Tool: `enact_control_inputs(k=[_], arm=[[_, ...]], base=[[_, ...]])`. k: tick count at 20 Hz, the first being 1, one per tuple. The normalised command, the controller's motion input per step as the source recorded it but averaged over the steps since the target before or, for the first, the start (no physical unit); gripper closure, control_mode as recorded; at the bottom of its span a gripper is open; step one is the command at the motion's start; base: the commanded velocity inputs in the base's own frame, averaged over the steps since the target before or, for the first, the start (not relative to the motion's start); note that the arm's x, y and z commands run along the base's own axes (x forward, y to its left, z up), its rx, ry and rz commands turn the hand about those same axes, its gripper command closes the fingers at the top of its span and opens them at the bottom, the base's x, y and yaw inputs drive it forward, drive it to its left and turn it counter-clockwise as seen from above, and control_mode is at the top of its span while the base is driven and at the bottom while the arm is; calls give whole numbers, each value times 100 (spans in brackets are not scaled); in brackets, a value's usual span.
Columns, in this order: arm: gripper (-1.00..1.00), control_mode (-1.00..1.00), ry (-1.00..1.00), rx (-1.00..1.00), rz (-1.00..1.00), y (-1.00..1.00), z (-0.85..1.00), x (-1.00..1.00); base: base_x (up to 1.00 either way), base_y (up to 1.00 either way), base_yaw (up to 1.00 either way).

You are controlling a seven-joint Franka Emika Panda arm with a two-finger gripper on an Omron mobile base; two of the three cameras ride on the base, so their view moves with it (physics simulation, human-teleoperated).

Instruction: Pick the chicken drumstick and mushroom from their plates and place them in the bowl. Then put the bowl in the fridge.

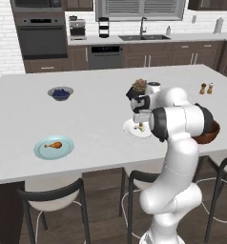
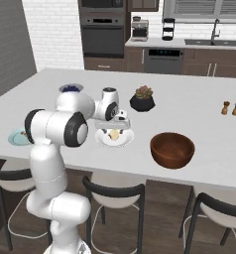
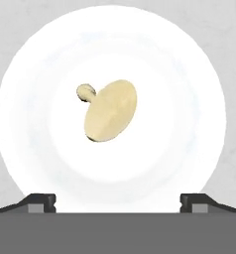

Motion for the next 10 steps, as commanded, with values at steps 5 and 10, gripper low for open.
enact_control_inputs(k=[5, 10], arm=[[-100, -100, 0, 0, 0, 1, -26, 36], [-100, -100, 0, 0, 0, 0, -29, 29]], base=[[0, 0, 0], [0, 0, 0]])
